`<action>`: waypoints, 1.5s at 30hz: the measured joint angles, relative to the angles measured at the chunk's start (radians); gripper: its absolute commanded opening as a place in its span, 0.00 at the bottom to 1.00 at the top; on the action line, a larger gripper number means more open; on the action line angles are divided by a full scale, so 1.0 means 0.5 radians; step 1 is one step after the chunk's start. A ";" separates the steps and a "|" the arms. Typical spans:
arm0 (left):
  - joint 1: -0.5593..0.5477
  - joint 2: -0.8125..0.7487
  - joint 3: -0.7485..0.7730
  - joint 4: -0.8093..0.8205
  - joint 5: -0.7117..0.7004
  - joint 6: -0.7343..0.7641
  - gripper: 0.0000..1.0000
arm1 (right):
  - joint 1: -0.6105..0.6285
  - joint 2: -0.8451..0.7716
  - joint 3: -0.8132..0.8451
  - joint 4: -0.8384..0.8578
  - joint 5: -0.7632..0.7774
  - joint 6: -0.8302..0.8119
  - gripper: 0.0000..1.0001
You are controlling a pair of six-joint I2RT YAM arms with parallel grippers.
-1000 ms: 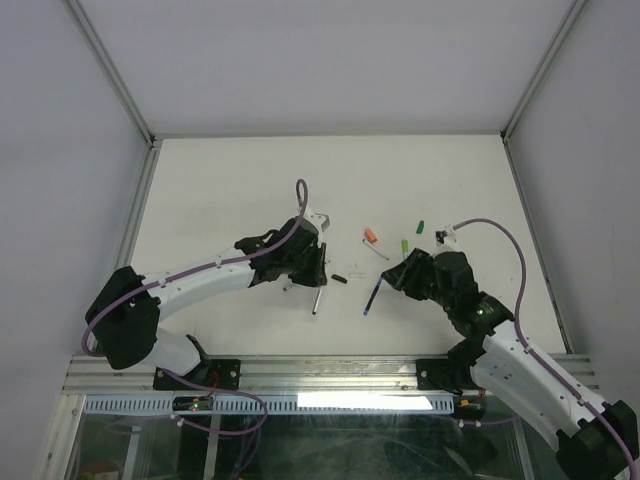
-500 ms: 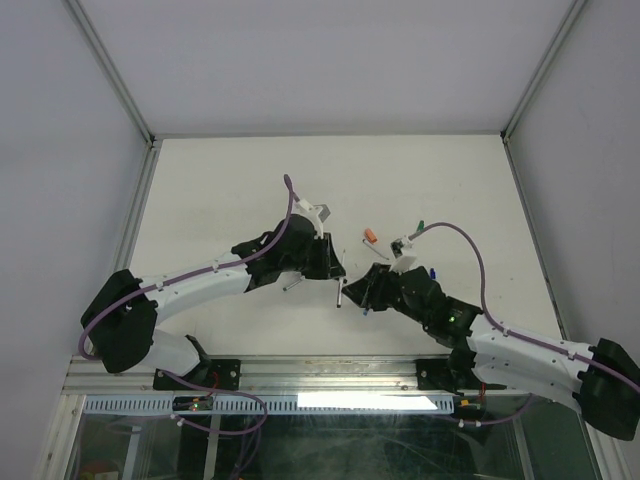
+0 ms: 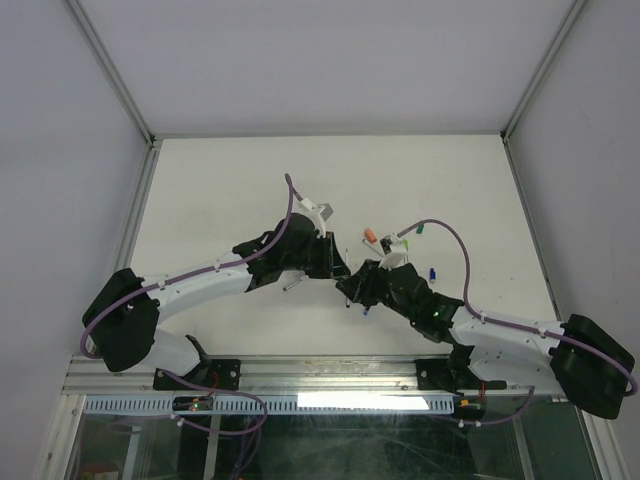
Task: Insert the pens into the pen caps
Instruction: Pick up the pen from the center of the board, then insert the pen cap onto the pen.
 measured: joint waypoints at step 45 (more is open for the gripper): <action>0.281 -0.144 -0.027 -0.153 -0.062 0.213 0.43 | 0.004 -0.124 0.217 -0.798 0.430 0.008 0.00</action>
